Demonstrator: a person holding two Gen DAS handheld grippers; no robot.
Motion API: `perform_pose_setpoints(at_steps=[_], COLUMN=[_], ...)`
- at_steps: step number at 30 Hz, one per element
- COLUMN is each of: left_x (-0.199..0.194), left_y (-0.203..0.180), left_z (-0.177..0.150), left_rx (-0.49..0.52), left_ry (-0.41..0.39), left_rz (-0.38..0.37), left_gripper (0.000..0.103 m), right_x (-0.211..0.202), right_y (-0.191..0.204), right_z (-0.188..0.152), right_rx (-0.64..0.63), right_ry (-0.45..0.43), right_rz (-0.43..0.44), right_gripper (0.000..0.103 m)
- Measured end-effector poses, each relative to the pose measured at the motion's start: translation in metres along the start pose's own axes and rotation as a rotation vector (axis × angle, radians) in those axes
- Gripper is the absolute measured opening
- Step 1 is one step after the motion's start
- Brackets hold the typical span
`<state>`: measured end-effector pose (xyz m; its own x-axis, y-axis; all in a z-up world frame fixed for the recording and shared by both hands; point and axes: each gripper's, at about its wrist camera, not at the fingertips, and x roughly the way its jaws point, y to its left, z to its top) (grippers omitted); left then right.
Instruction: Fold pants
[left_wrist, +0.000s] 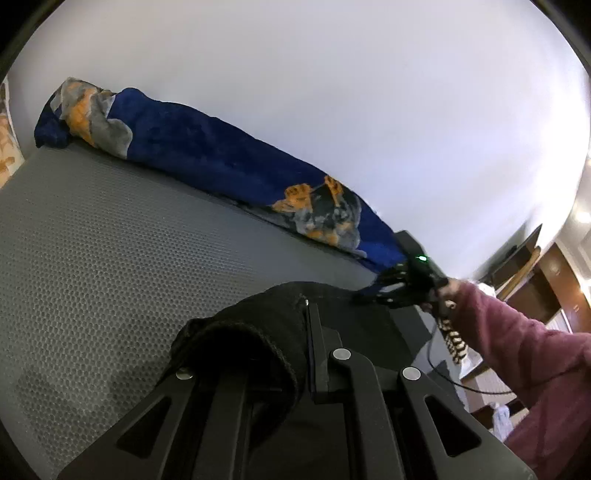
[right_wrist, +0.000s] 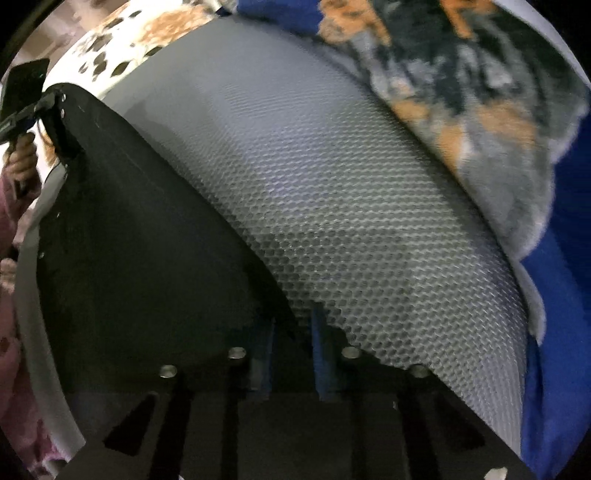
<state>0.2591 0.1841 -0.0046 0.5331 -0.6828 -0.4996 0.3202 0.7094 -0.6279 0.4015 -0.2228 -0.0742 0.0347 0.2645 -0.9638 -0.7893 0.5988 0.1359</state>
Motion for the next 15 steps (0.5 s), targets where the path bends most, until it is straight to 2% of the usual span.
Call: perform_pose_setpoints(at_steps=[5, 10, 13, 15], left_x=[-0.006, -0.033, -0.046, -0.055], left_y=[0.006, 0.004, -0.011, -0.020], left_z=[0.005, 0.001, -0.014, -0.026], left_rx=[0.003, 0.051, 0.078, 0.099], left_ry=[0.004, 0.006, 0.024, 0.040], left_rz=[0.010, -0.023, -0.047, -0.053], left_gripper=[0.007, 0.007, 0.007, 0.007], right_x=[-0.035, -0.086, -0.105, -0.116], right_y=[0.037, 0.083, 0.108, 0.126], right_z=[-0.022, -0.061, -0.086, -0.114], right_rx=[0.052, 0.131, 0.158, 0.172], right_ry=[-0.112, -0.208, -0.226, -0.231], right_rz=[-0.176, -0.274, -0.320, -0.341], right_gripper=[0.009, 0.009, 0.009, 0.009])
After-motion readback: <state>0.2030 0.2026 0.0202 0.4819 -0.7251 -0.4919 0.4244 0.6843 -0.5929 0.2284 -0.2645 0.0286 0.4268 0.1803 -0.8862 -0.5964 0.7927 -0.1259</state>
